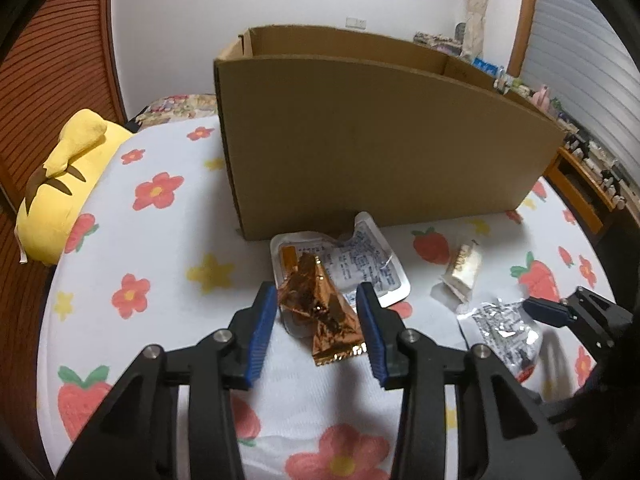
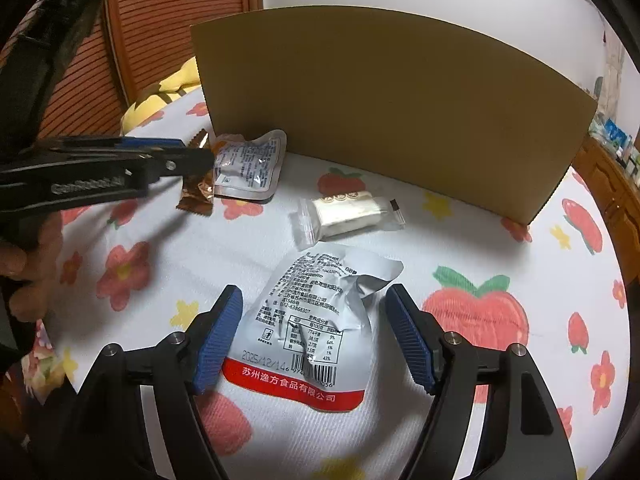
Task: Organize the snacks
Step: 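Grasp the bronze foil candy with the left tool while the right tool grasps the silver packet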
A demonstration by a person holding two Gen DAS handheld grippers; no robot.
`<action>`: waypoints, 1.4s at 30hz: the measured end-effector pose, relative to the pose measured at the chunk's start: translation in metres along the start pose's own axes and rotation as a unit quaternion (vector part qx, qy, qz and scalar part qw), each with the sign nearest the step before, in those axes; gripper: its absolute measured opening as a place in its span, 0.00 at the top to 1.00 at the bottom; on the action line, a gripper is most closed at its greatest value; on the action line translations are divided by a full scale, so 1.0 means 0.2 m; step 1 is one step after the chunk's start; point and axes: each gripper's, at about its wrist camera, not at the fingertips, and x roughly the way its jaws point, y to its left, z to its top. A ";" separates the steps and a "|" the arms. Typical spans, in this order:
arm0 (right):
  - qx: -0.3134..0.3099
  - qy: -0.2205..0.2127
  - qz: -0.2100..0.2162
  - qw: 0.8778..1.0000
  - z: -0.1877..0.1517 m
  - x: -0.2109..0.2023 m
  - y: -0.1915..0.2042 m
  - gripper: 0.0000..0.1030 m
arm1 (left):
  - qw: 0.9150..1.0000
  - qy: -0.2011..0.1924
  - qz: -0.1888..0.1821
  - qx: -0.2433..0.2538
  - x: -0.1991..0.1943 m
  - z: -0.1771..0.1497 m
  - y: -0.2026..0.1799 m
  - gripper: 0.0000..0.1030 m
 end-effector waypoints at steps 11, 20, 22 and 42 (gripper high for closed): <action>-0.001 0.000 -0.002 1.000 0.00 0.01 0.01 0.26 | 1.000 0.013 0.008 0.014 0.06 -0.07 0.02 0.75; -0.006 0.003 -0.003 1.000 0.01 0.01 0.03 0.24 | 1.000 -0.010 0.000 0.023 -0.09 -0.17 0.02 0.82; -0.007 0.003 -0.003 1.000 0.01 0.02 0.03 0.23 | 1.000 -0.018 -0.006 0.017 -0.14 -0.19 0.02 0.82; -0.023 0.001 0.004 1.000 0.01 0.01 0.06 0.44 | 0.998 -0.056 -0.031 0.007 -0.40 -0.24 0.01 0.82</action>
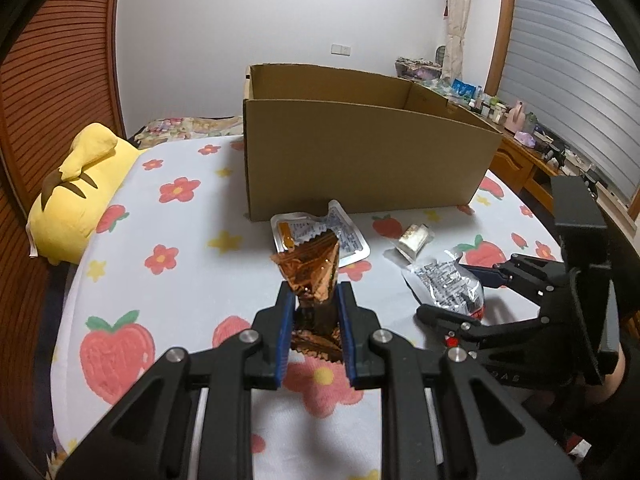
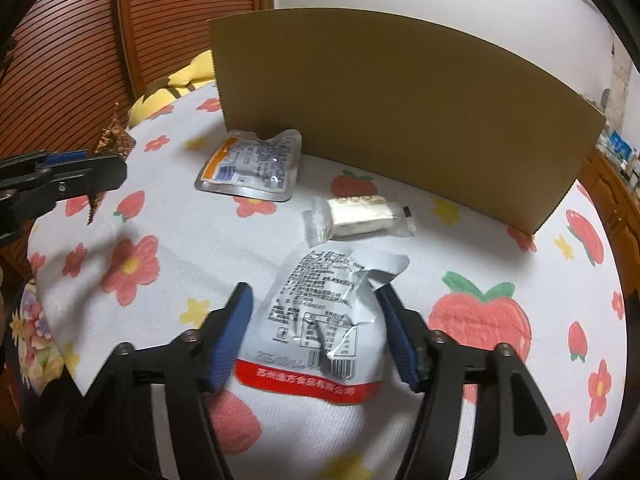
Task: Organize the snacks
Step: 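Grasp the bronze foil candy with the left tool while the right tool grasps the silver packet, then carry both items over the box and open both tools to drop them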
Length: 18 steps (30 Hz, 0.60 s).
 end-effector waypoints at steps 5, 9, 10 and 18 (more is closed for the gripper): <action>0.004 -0.006 0.005 1.000 0.00 -0.03 0.00 0.53 | 1.000 0.000 0.000 -0.006 0.00 -0.02 0.02 0.82; 0.015 -0.018 0.021 1.000 0.00 -0.08 -0.02 0.71 | 1.000 0.001 0.001 -0.009 0.00 -0.02 0.02 0.82; 0.017 -0.023 0.027 0.999 0.01 -0.10 -0.02 0.72 | 1.000 0.000 0.000 -0.009 0.00 -0.02 0.02 0.82; 0.001 -0.038 0.046 0.998 0.01 -0.15 0.05 0.79 | 1.000 0.000 -0.001 -0.007 0.00 -0.02 0.01 0.82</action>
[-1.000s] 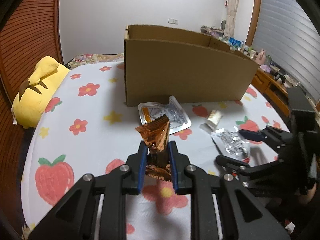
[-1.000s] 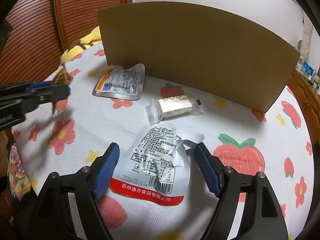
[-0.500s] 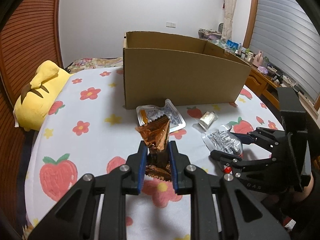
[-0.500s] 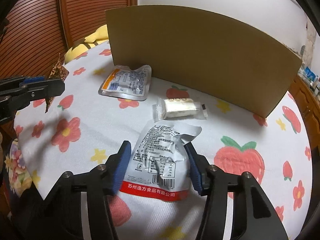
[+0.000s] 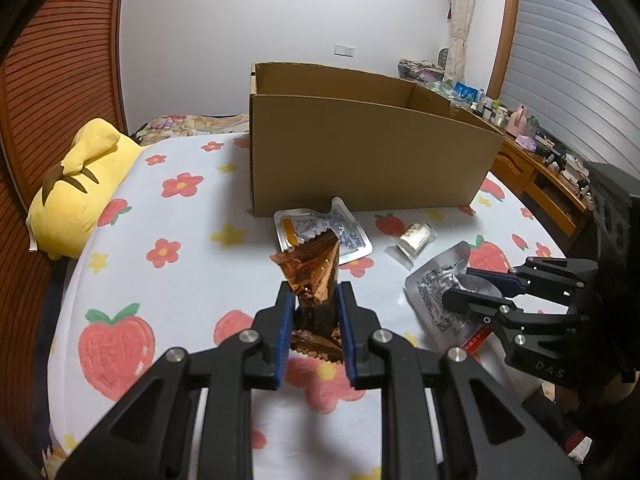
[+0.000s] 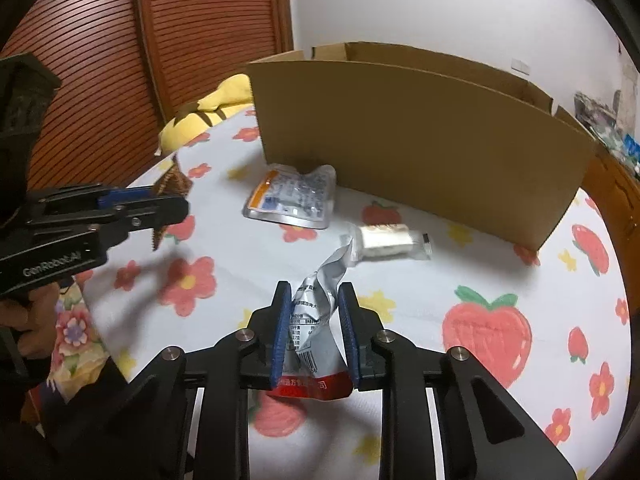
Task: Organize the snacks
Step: 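Carry both items over the box and open both tools to drop them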
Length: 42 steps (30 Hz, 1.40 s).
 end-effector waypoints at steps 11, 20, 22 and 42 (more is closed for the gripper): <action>-0.006 -0.016 -0.002 1.000 0.02 -0.06 0.01 0.79 | 1.000 -0.008 -0.004 0.013 -0.02 0.05 -0.05 0.82; -0.005 -0.043 -0.012 0.999 0.10 -0.18 -0.07 0.79 | 0.999 -0.029 -0.008 0.041 -0.07 0.21 -0.13 0.82; -0.006 -0.052 -0.019 0.998 0.14 -0.22 -0.10 0.79 | 0.998 -0.036 -0.010 0.050 -0.09 0.27 -0.15 0.82; -0.024 -0.129 -0.044 0.990 0.70 -0.40 -0.46 0.78 | 0.995 -0.055 -0.013 0.083 0.13 0.90 -0.25 0.81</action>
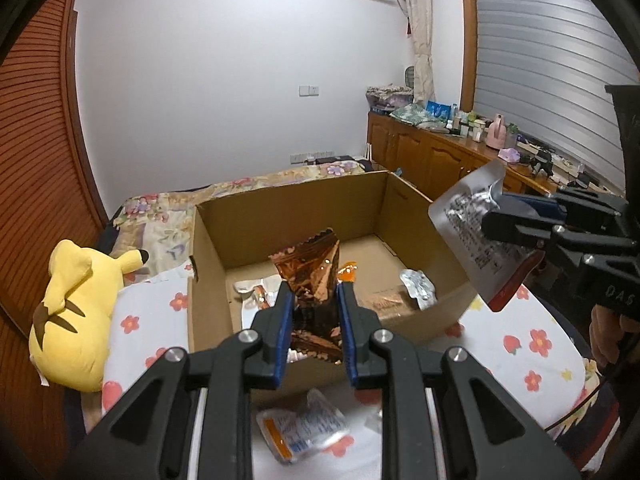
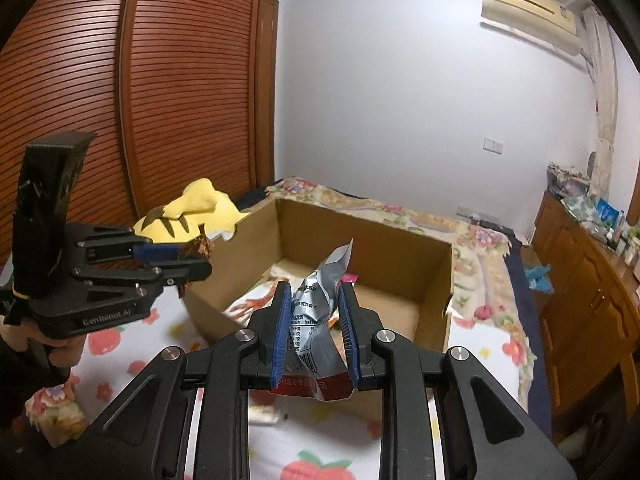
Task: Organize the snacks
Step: 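Carry both items over the box and open both tools to drop them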
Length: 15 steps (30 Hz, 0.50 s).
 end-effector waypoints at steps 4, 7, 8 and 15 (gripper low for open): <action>0.001 0.009 0.005 1.000 0.03 0.10 -0.06 0.78 | 1.000 0.014 0.004 -0.004 0.12 0.04 0.02 0.80; 0.003 0.022 0.008 1.000 0.04 0.18 -0.10 0.78 | 1.000 0.023 0.004 -0.009 0.19 0.04 0.04 0.80; 0.004 0.026 0.010 1.000 0.04 0.21 -0.11 0.78 | 1.000 0.025 0.004 -0.010 0.20 0.04 0.04 0.79; 0.023 0.053 0.021 0.998 0.00 0.36 -0.18 0.78 | 0.999 0.039 0.006 -0.010 0.31 0.03 0.05 0.77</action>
